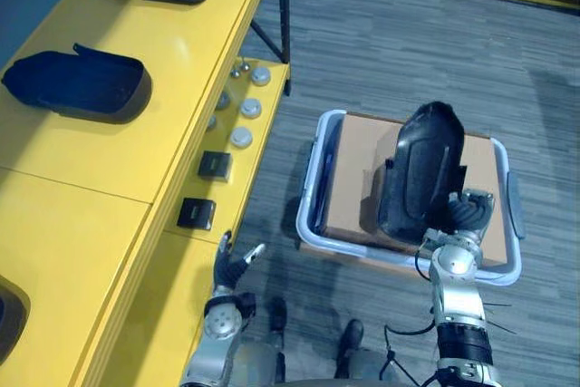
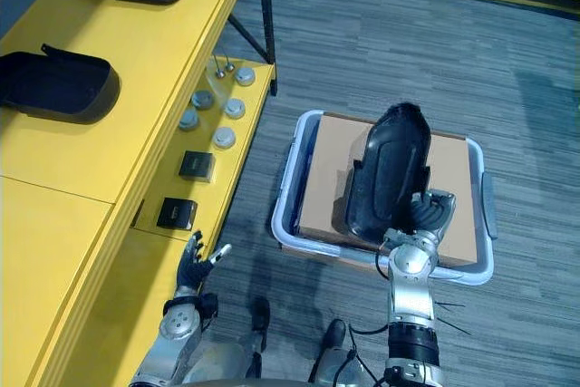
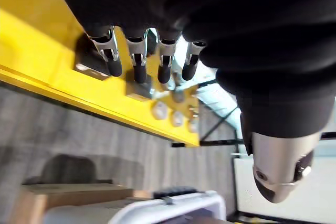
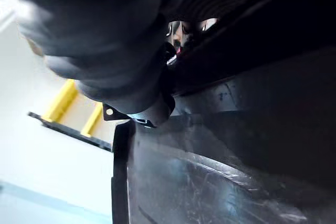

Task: Walk over and take plastic housings, then place them on the shelf

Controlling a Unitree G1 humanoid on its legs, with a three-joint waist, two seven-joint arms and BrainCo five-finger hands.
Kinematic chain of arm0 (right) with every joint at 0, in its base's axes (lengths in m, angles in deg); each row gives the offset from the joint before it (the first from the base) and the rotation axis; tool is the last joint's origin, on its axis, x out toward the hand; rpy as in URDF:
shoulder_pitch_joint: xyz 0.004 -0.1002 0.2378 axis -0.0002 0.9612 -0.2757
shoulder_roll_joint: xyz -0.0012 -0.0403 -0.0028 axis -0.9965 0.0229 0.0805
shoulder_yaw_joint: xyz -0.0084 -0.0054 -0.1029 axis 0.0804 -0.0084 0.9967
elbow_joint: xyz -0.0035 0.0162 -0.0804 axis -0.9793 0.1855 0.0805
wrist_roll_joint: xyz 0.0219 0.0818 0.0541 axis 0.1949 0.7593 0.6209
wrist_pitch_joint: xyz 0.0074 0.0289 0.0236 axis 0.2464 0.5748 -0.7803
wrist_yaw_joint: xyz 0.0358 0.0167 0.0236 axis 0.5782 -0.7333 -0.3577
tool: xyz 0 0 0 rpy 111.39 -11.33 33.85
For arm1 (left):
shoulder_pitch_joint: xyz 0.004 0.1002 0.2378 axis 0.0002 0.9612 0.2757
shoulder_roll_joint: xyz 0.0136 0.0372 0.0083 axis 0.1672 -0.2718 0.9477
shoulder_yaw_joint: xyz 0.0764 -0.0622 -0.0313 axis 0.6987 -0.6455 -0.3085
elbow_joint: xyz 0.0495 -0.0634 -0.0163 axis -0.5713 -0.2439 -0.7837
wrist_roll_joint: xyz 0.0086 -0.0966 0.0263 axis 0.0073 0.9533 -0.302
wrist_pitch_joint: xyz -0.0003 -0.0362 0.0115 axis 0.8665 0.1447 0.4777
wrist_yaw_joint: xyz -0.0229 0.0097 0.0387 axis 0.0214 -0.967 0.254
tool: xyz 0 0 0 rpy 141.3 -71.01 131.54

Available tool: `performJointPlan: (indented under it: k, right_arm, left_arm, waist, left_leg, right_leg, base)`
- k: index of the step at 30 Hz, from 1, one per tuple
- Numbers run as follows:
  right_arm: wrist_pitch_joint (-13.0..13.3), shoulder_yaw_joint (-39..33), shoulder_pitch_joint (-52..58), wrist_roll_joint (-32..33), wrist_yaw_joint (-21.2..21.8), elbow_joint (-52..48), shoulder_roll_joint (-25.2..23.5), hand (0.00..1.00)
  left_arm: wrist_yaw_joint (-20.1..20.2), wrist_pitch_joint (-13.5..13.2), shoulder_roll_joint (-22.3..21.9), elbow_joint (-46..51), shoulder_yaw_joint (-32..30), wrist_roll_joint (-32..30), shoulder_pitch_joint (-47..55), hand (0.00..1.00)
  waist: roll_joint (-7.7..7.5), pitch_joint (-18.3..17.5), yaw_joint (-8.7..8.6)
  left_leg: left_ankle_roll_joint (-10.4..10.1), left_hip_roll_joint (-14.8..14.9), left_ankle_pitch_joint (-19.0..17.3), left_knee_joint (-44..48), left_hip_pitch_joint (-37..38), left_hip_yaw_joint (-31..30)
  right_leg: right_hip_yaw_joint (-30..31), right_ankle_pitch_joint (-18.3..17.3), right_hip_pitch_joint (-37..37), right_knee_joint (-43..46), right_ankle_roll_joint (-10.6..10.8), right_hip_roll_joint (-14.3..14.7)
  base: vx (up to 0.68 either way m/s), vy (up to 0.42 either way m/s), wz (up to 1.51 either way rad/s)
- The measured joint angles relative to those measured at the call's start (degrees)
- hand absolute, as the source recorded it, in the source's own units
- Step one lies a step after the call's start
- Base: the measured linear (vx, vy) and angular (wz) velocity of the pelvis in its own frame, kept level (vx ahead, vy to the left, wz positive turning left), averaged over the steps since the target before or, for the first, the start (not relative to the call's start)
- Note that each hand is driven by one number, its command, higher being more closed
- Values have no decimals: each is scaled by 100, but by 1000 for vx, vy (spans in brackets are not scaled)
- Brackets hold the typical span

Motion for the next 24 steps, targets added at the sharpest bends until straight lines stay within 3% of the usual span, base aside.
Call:
performJointPlan:
  k: [3,7,15,24]
  right_arm:
    - [88,349,21,-268,10,-357,-1,100]
    - [188,839,82,-565,85,-985,4,100]
    - [420,2127,61,-614,285,-1429,-63,100]
    - [412,2503,53,-525,215,-1587,-177,100]
  left_arm:
    - [-2,-175,4,696,190,83,-40,0]
    - [10,-209,94,1263,612,149,-320,0]
    - [-7,-133,99,1296,1391,229,-1101,0]
    - [-644,54,-18,968,1410,212,-1531,0]
  waist:
    - [13,-81,-41]
    - [17,-195,-50]
    - [17,-541,-64]
    - [-3,-817,-60]
  left_leg:
    - [0,2,0,0,35,1]
    - [0,10,0,0,97,12]
    - [1,35,0,-1,139,91]
    - [2,46,2,-1,180,161]
  right_leg:
    - [1,0,34,-1,0,2]
    - [12,0,86,0,-1,9]
    - [99,2,82,13,-3,27]
    - [165,15,87,17,-20,32]
  base:
    - [0,0,0]
    - [0,0,0]
    - [2,3,-5]
    - [1,9,-3]
